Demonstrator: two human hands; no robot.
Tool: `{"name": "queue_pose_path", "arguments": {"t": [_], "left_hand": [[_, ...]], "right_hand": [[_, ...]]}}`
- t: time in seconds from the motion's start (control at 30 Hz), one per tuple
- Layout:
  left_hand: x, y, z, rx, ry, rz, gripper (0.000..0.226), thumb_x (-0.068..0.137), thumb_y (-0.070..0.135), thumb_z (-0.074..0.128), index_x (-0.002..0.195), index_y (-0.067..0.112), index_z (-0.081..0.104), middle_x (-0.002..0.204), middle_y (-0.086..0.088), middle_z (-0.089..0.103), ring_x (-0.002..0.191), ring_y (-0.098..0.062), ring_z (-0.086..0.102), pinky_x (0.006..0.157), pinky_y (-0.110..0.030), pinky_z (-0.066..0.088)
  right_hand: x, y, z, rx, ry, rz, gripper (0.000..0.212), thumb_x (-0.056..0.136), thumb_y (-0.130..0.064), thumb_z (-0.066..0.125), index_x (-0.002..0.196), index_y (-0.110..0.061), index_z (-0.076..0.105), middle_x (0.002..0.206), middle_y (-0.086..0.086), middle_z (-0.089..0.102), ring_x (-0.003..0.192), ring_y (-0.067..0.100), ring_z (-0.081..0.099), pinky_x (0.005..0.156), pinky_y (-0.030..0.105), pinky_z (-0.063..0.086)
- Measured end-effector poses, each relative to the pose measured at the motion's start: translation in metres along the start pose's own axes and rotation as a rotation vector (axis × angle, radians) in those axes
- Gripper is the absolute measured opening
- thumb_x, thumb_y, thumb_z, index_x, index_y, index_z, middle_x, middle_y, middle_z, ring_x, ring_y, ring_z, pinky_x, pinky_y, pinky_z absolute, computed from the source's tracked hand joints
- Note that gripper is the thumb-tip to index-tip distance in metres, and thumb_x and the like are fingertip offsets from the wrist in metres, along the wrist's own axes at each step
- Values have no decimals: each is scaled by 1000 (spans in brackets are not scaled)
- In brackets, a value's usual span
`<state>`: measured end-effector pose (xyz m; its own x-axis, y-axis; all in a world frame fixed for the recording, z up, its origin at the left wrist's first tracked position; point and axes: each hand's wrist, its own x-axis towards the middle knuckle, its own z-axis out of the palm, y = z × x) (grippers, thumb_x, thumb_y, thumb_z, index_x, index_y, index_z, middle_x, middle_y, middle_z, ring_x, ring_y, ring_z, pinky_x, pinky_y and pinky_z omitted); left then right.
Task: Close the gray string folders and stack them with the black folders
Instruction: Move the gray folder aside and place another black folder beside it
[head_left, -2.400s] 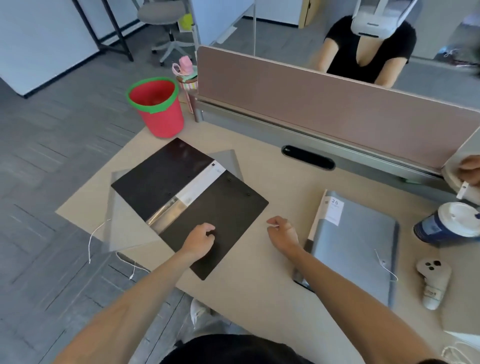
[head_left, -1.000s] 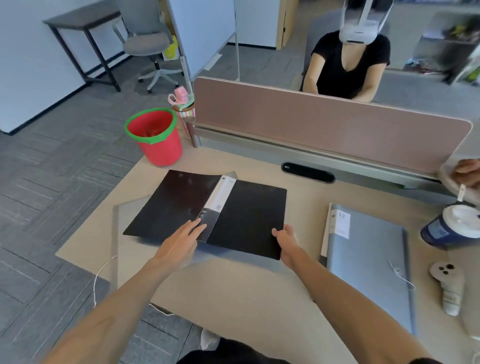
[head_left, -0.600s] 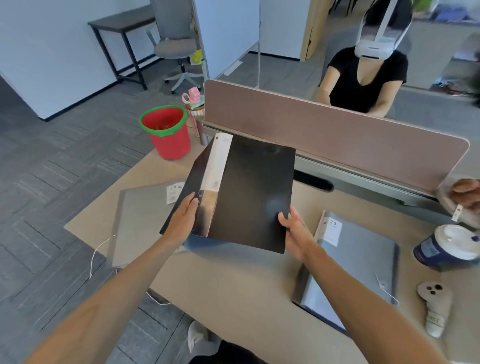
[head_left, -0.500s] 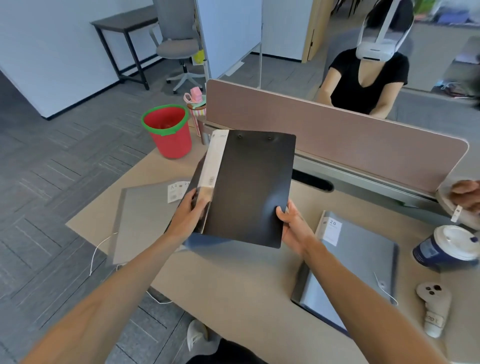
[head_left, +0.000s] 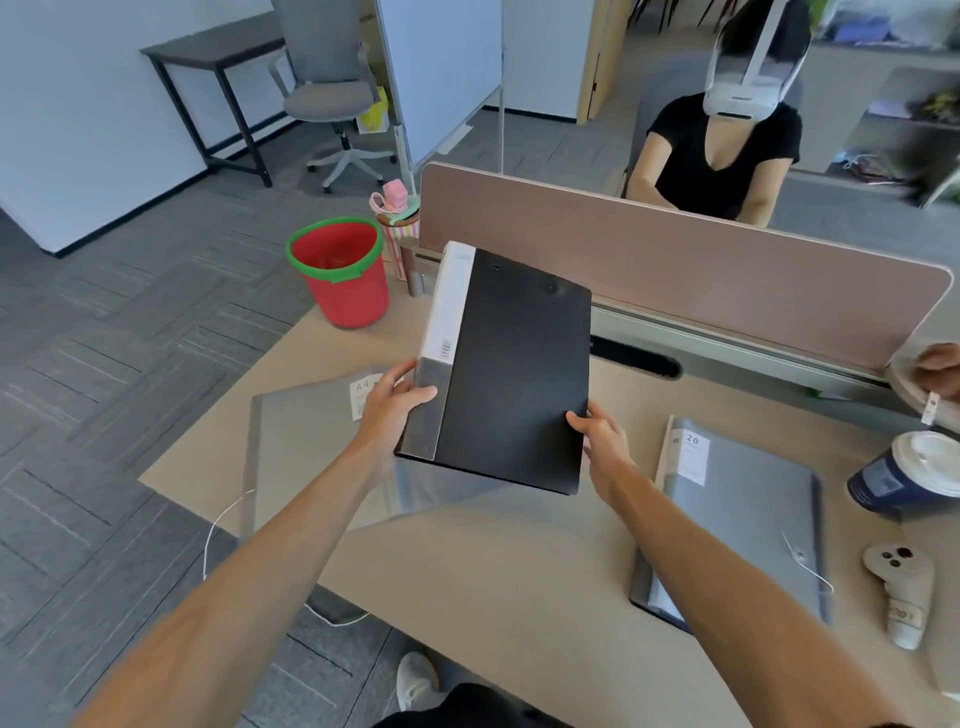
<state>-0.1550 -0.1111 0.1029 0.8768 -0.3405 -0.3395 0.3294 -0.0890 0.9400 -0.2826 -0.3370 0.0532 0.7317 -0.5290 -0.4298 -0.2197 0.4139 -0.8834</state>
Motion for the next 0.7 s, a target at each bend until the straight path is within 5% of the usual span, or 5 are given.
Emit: {"name": "queue_pose_path", "arguments": {"t": [0.13, 0.27, 0.43, 0.57, 0.7], "left_hand": [[17, -25, -12, 140, -107, -99, 55, 82, -5, 62, 127, 25, 57, 114, -10, 71, 105, -29, 67, 99, -46, 49], [18, -56, -16, 274, -174, -191, 68, 85, -12, 57, 139, 28, 45, 108, -12, 66, 98, -23, 64, 87, -34, 52], [27, -93, 3, 374, -259, -289, 66, 87, -9, 55, 141, 27, 44, 115, -9, 66, 110, -26, 63, 98, -45, 50], [29, -108, 38, 500, -384, -272, 61, 91, -3, 51, 144, 24, 38, 127, -7, 62, 114, -24, 60, 93, -39, 50], [33, -121, 71, 654, -464, -200, 63, 90, 4, 50, 146, 26, 31, 138, -1, 54, 121, -24, 54, 100, -43, 47]], "right_hand": [[1, 23, 10, -83, 264, 91, 51, 92, 0, 49, 135, -27, 49, 116, -1, 60, 105, 20, 54, 99, 37, 44], [-8, 55, 3, -281, 342, 193, 51, 94, 6, 45, 140, -17, 44, 128, 8, 56, 103, 20, 51, 96, 35, 46], [-29, 83, -29, -406, 364, 243, 48, 93, 1, 46, 137, -16, 48, 140, 6, 50, 126, 24, 48, 100, 31, 41], [-47, 86, -66, -364, 481, 228, 39, 94, -6, 43, 130, -17, 55, 124, 2, 60, 115, 24, 55, 100, 34, 46], [-58, 89, -108, -341, 632, 168, 36, 91, -4, 44, 121, -14, 61, 111, 7, 68, 99, 26, 64, 81, 33, 54]]}}
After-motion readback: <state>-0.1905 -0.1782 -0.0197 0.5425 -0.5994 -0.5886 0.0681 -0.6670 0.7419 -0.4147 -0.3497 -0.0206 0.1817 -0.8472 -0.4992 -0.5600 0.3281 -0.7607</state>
